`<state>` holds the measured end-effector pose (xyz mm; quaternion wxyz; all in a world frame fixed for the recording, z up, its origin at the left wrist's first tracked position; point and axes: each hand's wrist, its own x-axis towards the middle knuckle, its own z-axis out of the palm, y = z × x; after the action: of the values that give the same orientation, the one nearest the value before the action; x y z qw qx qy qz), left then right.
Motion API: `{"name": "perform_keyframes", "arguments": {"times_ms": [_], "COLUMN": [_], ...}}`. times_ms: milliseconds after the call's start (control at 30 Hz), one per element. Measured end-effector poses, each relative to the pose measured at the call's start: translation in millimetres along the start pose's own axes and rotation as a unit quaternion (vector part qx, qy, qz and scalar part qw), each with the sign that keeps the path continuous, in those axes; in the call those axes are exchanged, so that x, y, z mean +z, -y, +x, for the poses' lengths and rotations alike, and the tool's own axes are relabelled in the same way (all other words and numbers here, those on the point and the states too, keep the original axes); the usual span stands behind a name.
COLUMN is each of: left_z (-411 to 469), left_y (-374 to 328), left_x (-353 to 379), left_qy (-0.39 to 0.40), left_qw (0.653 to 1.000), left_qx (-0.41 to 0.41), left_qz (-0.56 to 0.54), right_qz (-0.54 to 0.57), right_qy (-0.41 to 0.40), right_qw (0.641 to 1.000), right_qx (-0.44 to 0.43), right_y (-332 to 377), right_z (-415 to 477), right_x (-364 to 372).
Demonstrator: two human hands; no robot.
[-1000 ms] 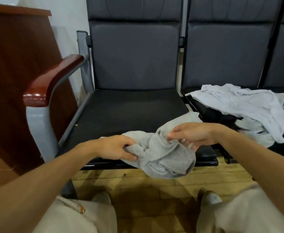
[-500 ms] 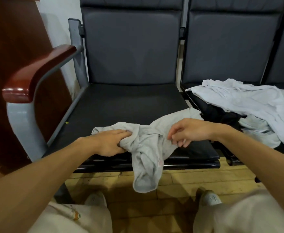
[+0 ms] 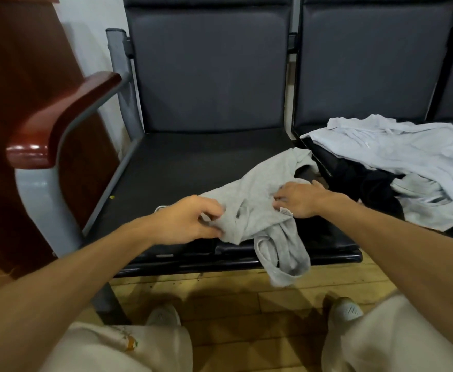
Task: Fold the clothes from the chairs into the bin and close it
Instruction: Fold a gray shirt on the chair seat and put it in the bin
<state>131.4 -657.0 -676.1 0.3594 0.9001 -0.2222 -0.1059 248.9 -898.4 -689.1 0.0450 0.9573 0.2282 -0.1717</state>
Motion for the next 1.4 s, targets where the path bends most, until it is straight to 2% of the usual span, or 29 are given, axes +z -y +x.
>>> {"name": "perform_keyframes", "arguments": {"times_ms": [100, 200, 333, 433, 567, 600, 667, 733, 833, 900, 967, 1033, 1133, 1233, 1267, 1333, 1400], "left_z": [-12, -20, -29, -32, -31, -30, -28, -23, -14, -10, -7, -7, -14, -18, -19, -21, -22], "left_y": [0, 2, -5, -9, -8, -9, -10, -12, -17, -20, -22, -25, -30, -22, -18, -8, -1], "left_x": [7, 6, -5, -5, -4, -4, 0, 8, 21, 29, 35, 33, 24, 23, 24, 24, 24], "left_qy": [0.106, 0.152, 0.172, 0.118, 0.038, 0.025, -0.003, -0.02, 0.014, 0.031, 0.033, 0.061, 0.131, 0.084, 0.047, -0.014, -0.019], "left_qw": [0.994, 0.987, 0.981, 0.985, 0.988, 0.987, 0.985, 0.984, 0.986, 0.987, 0.992, 0.995, 0.981, 0.98, 0.983, 0.991, 0.99], "left_qx": [-0.003, -0.012, -0.089, -0.123, -0.151, -0.157, -0.167, -0.163, -0.155, -0.138, -0.103, -0.08, -0.106, -0.134, -0.137, -0.126, -0.114], "left_qz": [0.04, 0.058, 0.015, -0.004, -0.011, 0.005, 0.051, 0.076, 0.058, 0.077, 0.071, -0.004, -0.099, -0.123, -0.115, -0.029, 0.076], "right_qz": [0.053, 0.129, 0.233, 0.287, 0.367, 0.374, 0.374, 0.357, 0.281, 0.235, 0.21, 0.178, 0.14, 0.128, 0.122, 0.091, 0.067], "right_qy": [-0.047, -0.088, -0.044, 0.011, 0.163, 0.178, 0.146, 0.079, -0.028, -0.084, -0.093, -0.06, -0.03, -0.022, -0.031, -0.075, -0.114], "right_qw": [0.997, 0.986, 0.962, 0.941, 0.885, 0.879, 0.891, 0.915, 0.949, 0.957, 0.961, 0.971, 0.981, 0.984, 0.985, 0.989, 0.99], "right_qx": [0.002, -0.061, -0.138, -0.18, -0.236, -0.237, -0.211, -0.168, -0.143, -0.147, -0.151, -0.145, -0.131, -0.12, -0.116, -0.093, -0.042], "right_y": [1, 3, 16, 32, 32, 30, 27, 23, 21, 23, 25, 27, 25, 21, 20, 18, 15], "right_z": [-3, -18, -43, -61, -81, -84, -83, -78, -67, -63, -58, -56, -52, -49, -49, -49, -50], "right_x": [3, -2, -5, -4, -14, -14, -11, -6, 1, 2, 3, 2, 1, 0, 0, 0, -3]}}
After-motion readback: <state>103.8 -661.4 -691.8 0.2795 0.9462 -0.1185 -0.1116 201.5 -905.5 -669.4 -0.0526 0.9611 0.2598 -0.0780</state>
